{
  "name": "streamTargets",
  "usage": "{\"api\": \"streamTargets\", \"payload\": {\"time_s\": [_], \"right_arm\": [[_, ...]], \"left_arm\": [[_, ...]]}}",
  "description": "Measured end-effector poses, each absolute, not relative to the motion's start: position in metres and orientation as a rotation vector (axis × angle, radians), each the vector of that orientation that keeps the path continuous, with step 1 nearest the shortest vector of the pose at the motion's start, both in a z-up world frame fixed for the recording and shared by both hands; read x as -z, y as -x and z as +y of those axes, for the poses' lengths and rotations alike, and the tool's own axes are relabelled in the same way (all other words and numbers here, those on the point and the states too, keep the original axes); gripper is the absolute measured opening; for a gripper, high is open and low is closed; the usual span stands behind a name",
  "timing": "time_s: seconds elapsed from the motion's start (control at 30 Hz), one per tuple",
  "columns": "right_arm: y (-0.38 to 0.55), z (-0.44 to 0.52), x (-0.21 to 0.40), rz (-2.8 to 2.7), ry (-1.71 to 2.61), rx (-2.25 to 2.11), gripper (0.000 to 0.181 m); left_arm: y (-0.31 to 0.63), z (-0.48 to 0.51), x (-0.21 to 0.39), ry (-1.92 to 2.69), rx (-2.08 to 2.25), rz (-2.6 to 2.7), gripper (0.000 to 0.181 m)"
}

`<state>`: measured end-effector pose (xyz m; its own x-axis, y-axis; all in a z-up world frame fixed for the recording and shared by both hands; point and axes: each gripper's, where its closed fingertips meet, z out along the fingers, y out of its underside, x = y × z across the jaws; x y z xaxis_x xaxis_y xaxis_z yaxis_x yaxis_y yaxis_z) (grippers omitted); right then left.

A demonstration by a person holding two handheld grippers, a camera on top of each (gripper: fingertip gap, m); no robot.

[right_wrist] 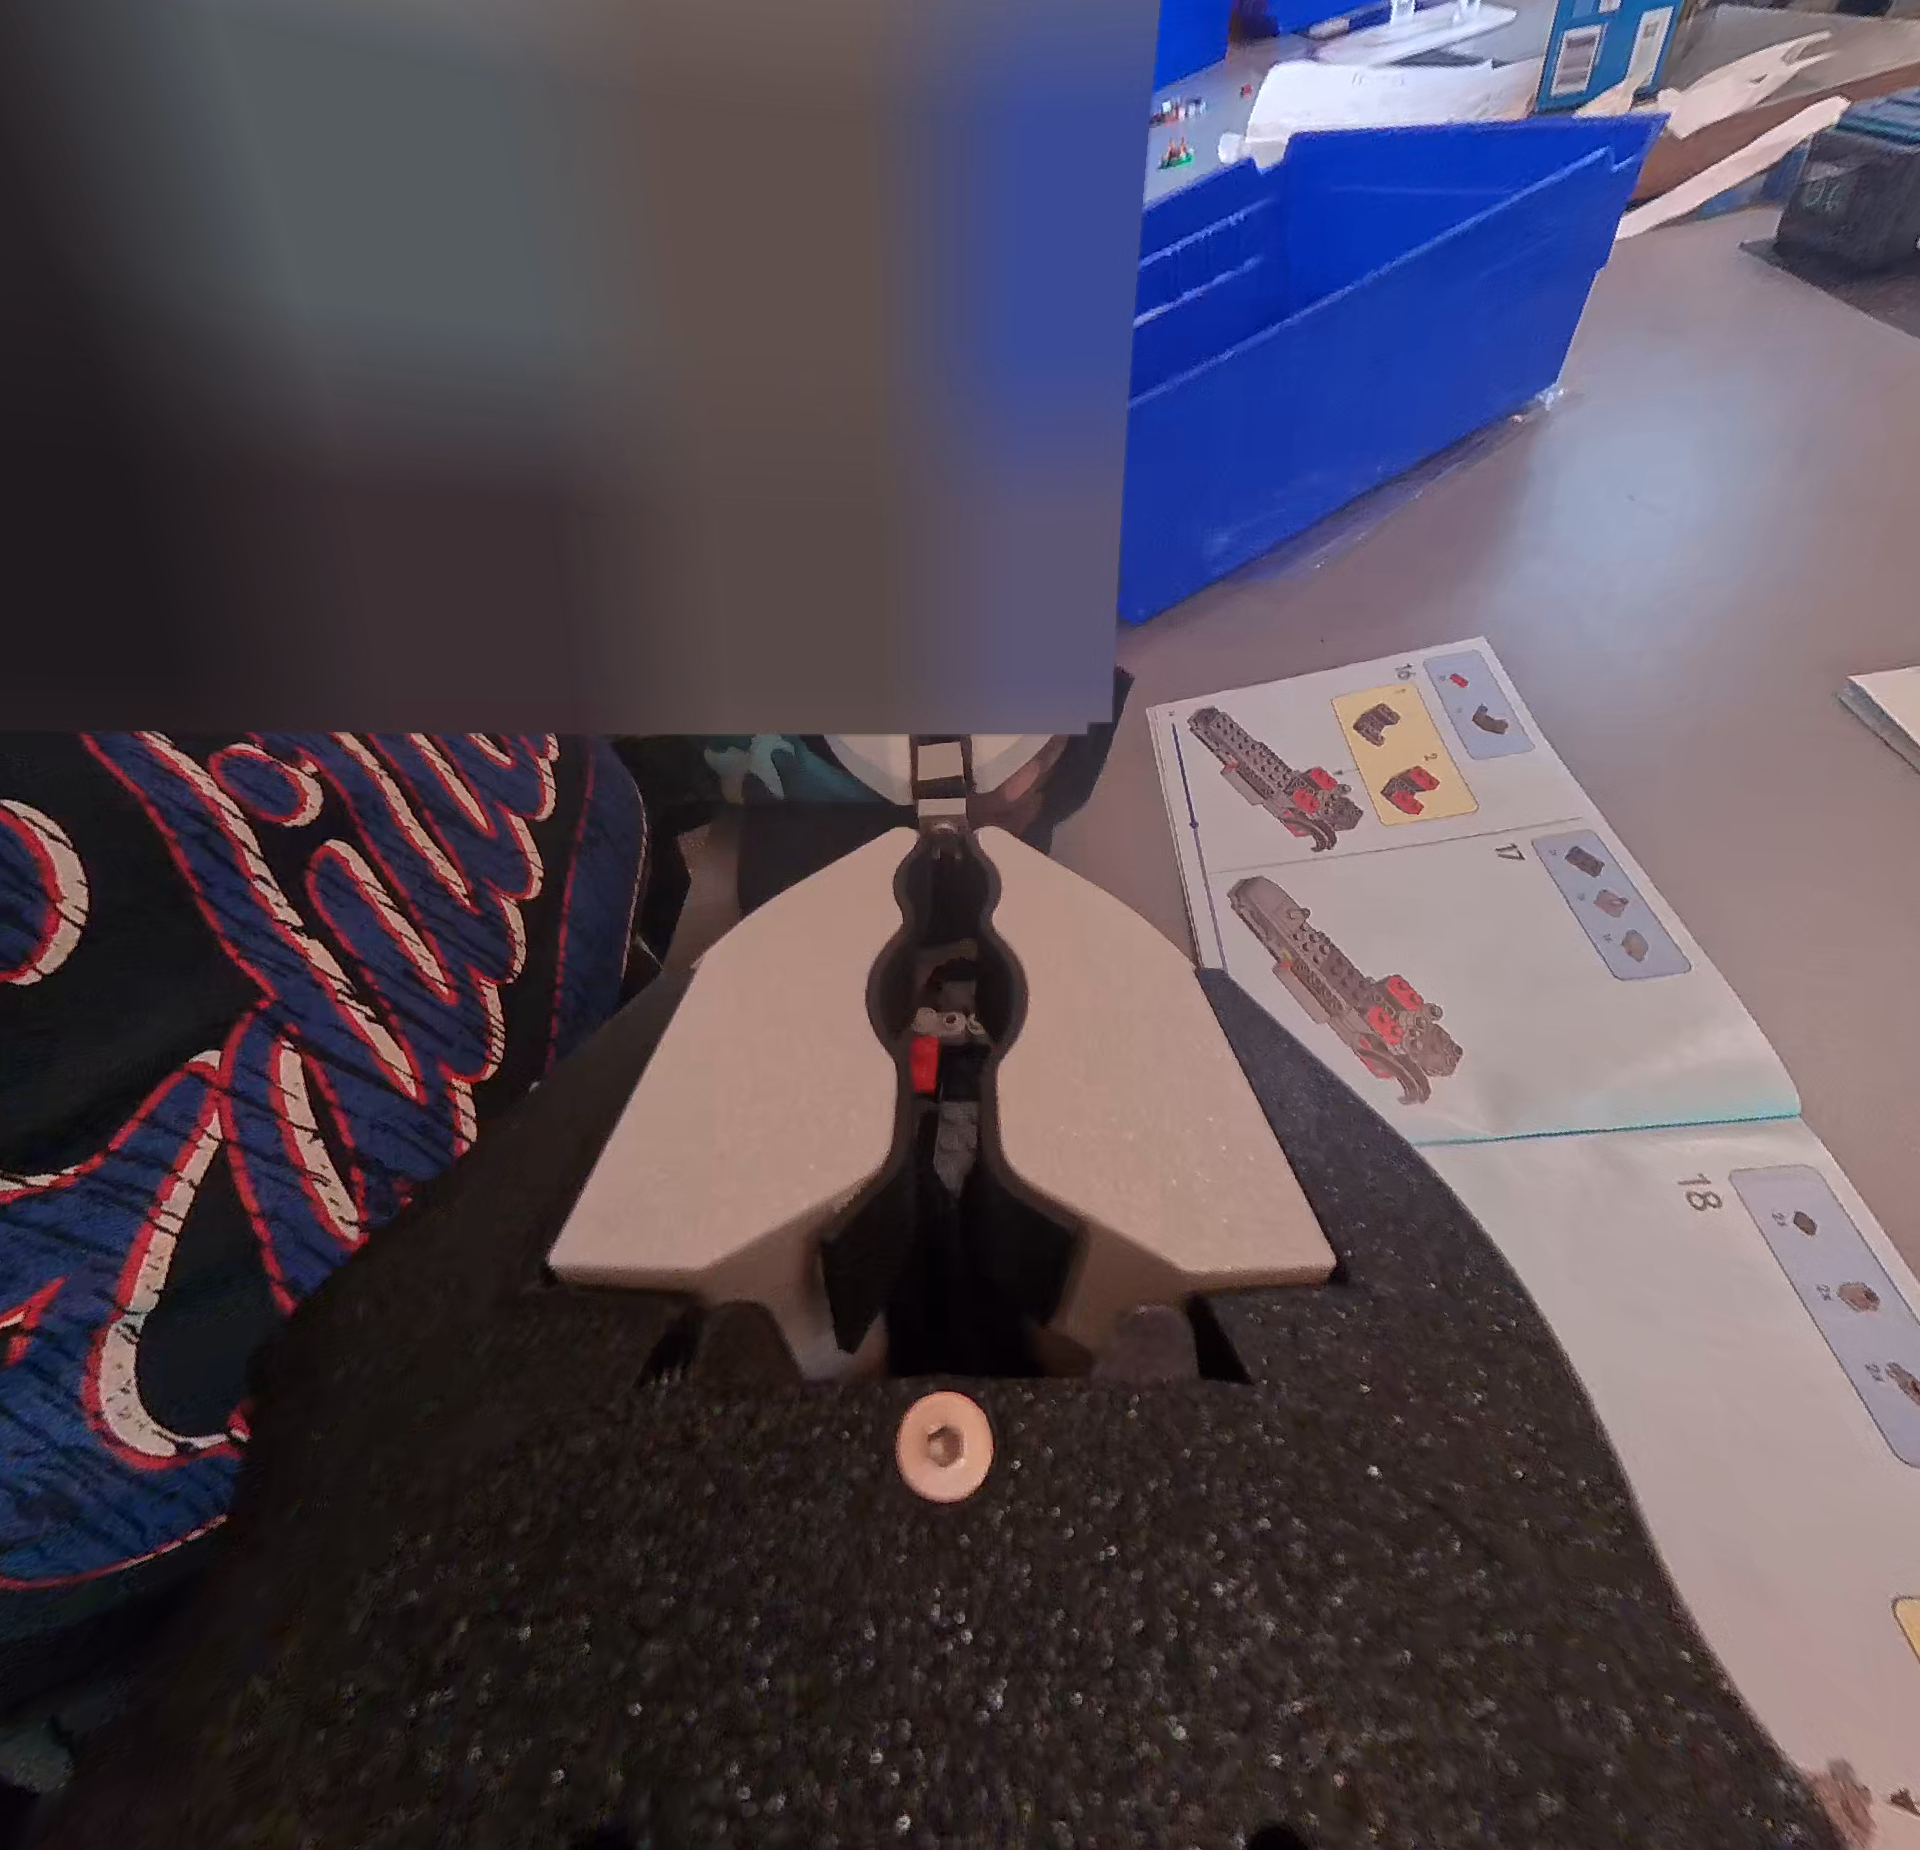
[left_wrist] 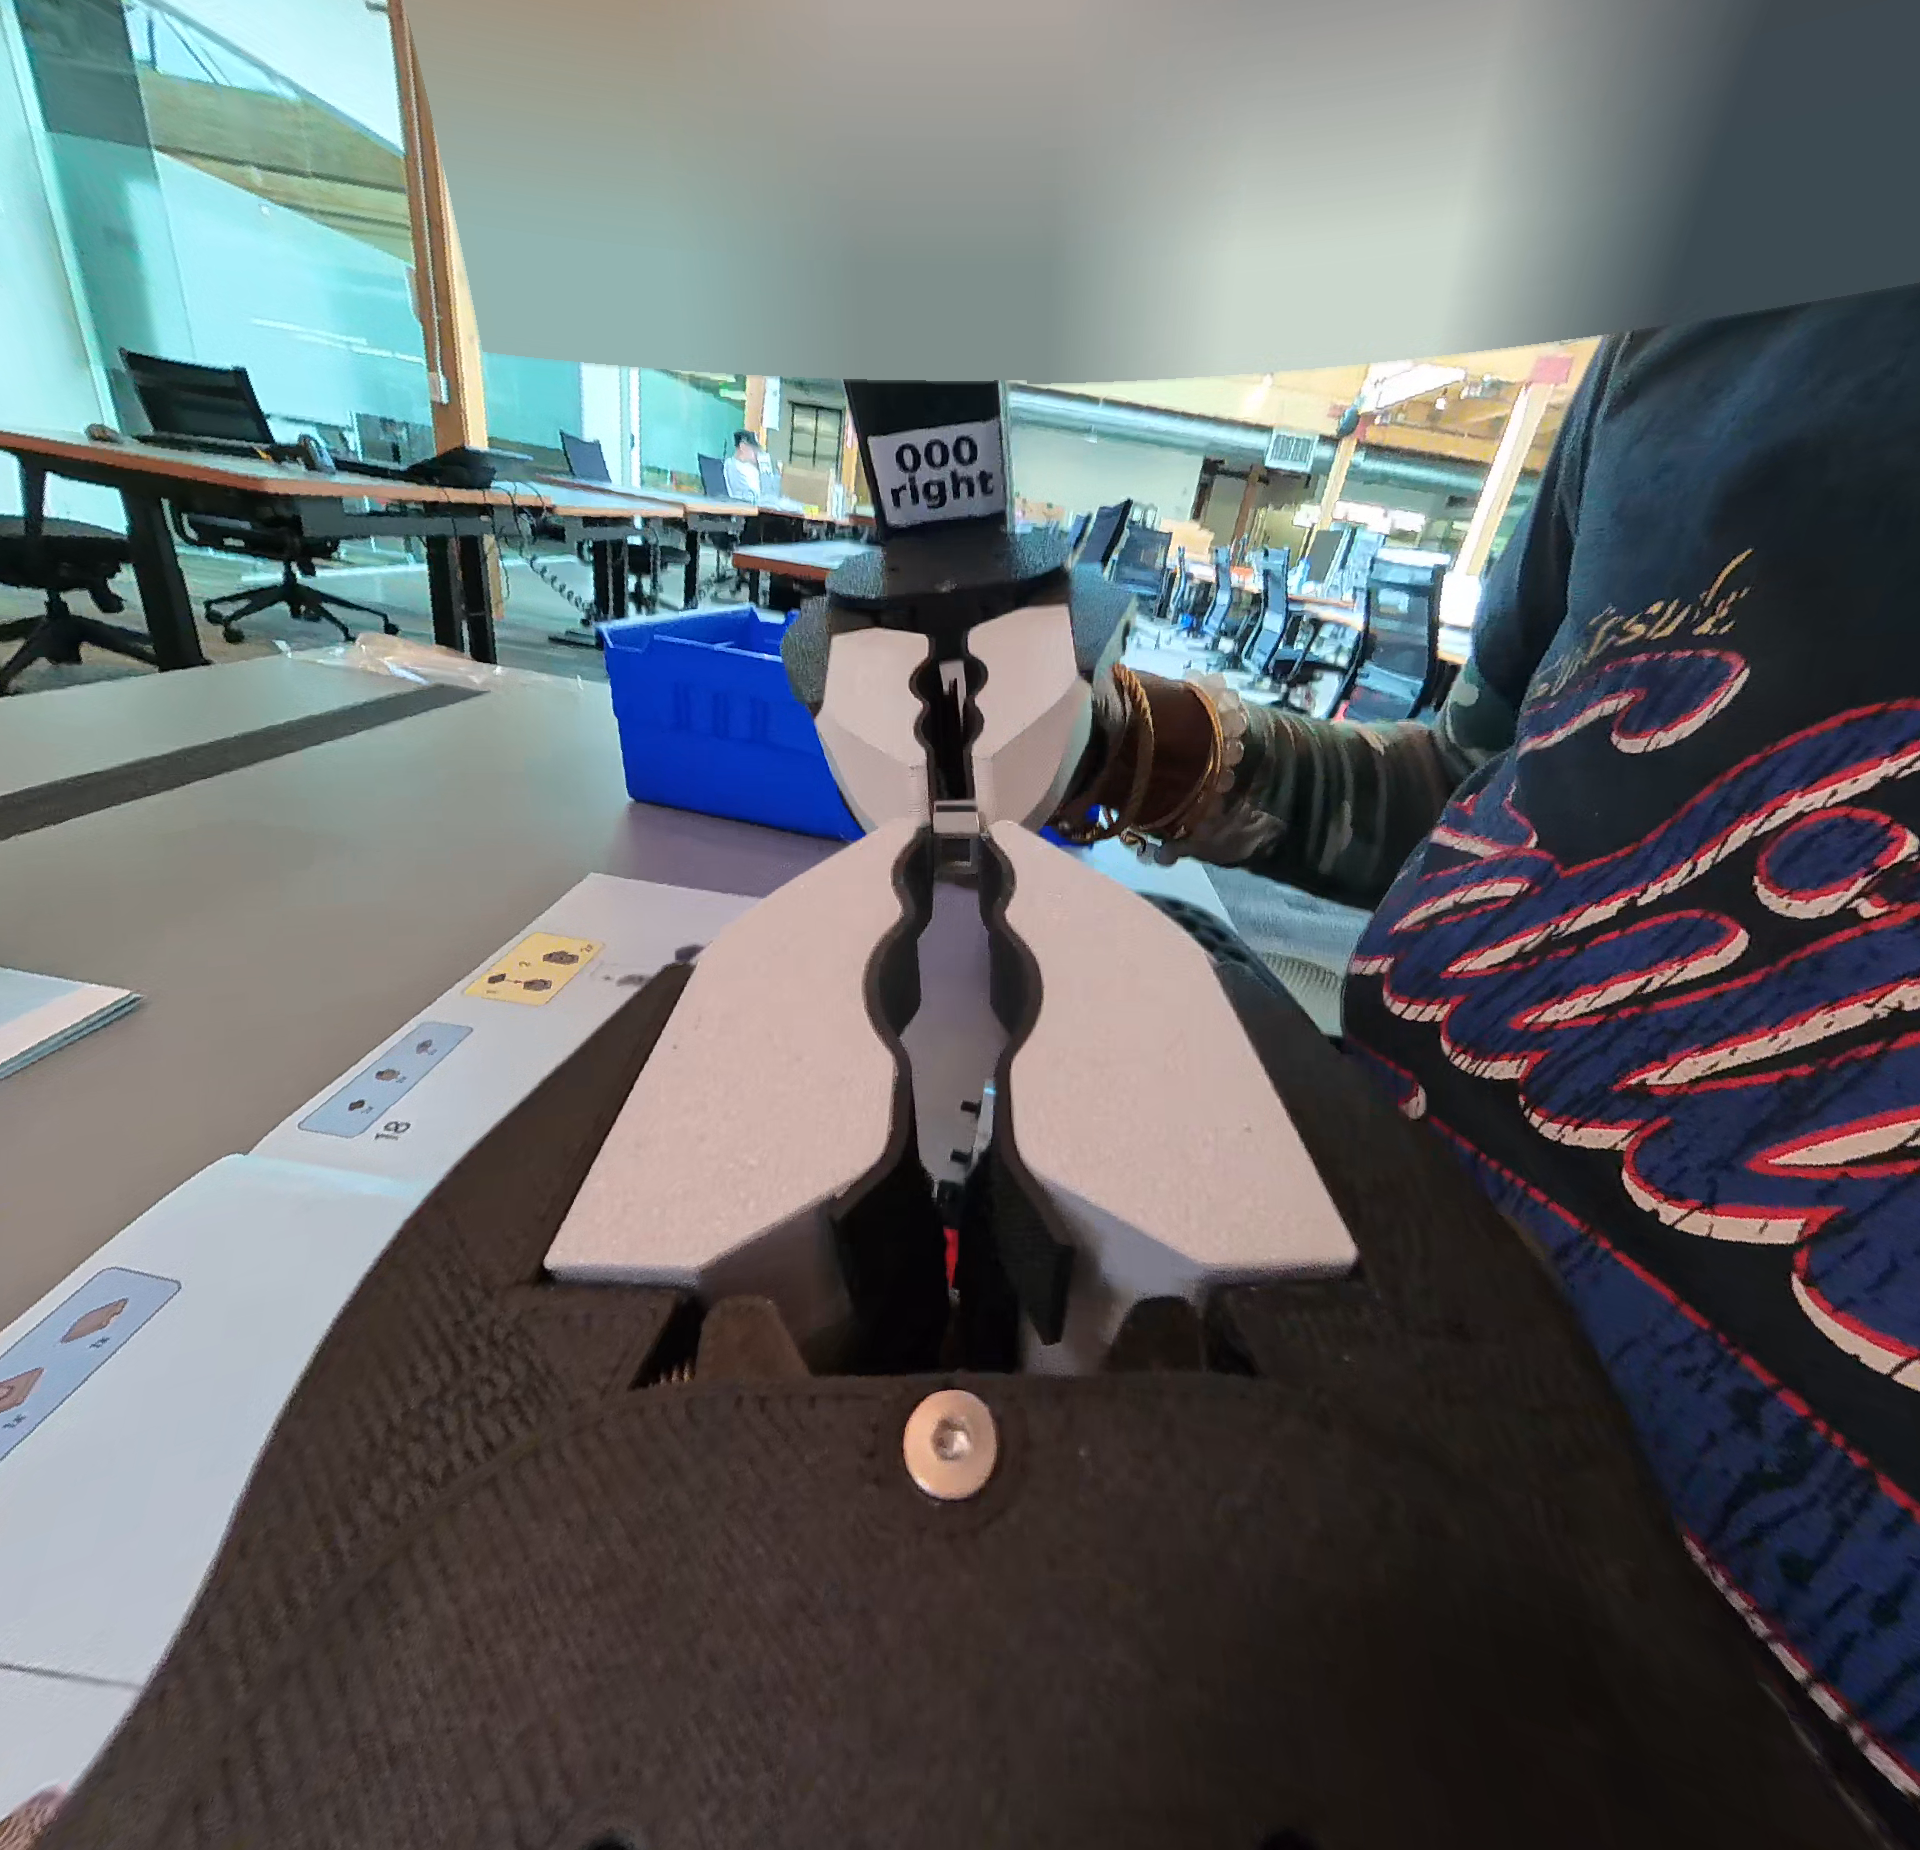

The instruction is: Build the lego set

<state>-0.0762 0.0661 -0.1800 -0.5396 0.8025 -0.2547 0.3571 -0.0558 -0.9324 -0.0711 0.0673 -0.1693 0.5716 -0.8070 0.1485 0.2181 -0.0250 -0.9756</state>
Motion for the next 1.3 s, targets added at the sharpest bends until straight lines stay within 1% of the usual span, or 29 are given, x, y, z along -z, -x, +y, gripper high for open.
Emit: {"api": "streamTargets", "payload": {"time_s": [0.23,0.33,0.77,1.0,1.1,1.3], "right_arm": [[0.065,0.070,0.208,-2.131,1.301,-1.271,0.005],[0.062,0.071,0.215,-2.180,1.326,-1.198,0.005],[0.063,0.071,0.205,-2.044,1.275,-1.384,0.005],[0.066,0.072,0.193,-1.885,1.280,-1.566,0.005],[0.066,0.072,0.197,-1.902,1.295,-1.546,0.005],[0.060,0.074,0.213,-2.074,1.320,-1.332,0.005]], "left_arm": [[0.062,0.069,0.195,1.606,0.834,0.703,0.008],[0.059,0.070,0.202,1.680,0.828,0.732,0.008],[0.057,0.073,0.190,1.544,0.883,0.655,0.008],[0.059,0.077,0.179,1.471,0.905,0.561,0.008],[0.058,0.076,0.182,1.507,0.909,0.581,0.008],[0.052,0.077,0.198,1.636,0.849,0.674,0.008]]}}
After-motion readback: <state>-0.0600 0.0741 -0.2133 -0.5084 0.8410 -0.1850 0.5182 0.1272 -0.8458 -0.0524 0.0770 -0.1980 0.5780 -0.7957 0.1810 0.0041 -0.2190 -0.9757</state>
